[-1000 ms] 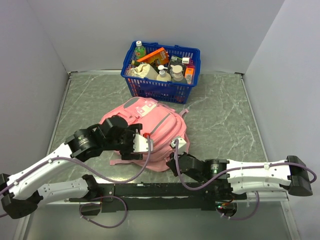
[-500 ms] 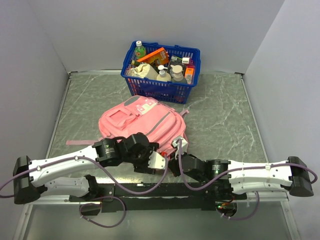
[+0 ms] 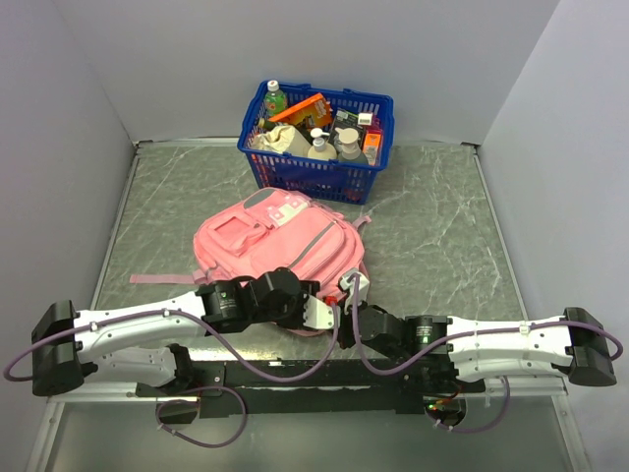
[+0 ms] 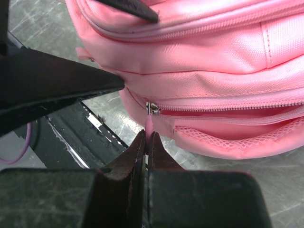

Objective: Pack the student bag
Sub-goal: Zip the student bag at the center of the board.

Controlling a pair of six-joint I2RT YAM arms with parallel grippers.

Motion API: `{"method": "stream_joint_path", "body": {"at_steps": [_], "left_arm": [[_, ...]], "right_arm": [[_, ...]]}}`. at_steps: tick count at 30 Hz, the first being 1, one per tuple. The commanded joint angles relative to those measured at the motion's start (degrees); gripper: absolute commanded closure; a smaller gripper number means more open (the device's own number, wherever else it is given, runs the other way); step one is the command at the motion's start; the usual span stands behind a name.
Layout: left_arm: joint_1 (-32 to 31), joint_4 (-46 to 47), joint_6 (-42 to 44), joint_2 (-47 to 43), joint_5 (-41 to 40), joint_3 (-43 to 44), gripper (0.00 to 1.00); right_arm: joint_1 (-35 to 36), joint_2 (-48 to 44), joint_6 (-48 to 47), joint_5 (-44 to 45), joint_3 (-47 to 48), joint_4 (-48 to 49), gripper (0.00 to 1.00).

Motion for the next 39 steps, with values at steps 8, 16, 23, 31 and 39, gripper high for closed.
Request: {"method": "stream_joint_path", "body": {"at_steps": [8, 16, 23, 31, 39], "left_arm": [[-1.63, -3.51, 0.59, 0.46, 2.30, -3.08, 0.99], [-1.63, -8.16, 2.96, -0.76, 5.29, -0.71, 0.99], [-1.63, -20.36, 7.88, -2.00, 11.52, 2.63, 0.99], [-2.42, -26.88, 9.38, -3.57, 14.34, 4.83, 0.99], [-2.68, -37.25, 10.79, -8.05, 13.30, 5.81, 0.99]], "right_arm": [[0.68, -2.27, 0.63, 0.76, 1.34, 7.63, 1.00], [0.07, -4.11, 3.27, 4.71, 1.34, 0.44, 1.00], [-9.23, -9.91, 3.71, 1.39, -0.76, -5.20, 1.00], [-15.75, -6.06, -0.33, -3.10, 0.73, -4.23, 1.00], [-21.73, -1.57, -5.07, -6.80, 0.55, -0.45, 1.00]]}}
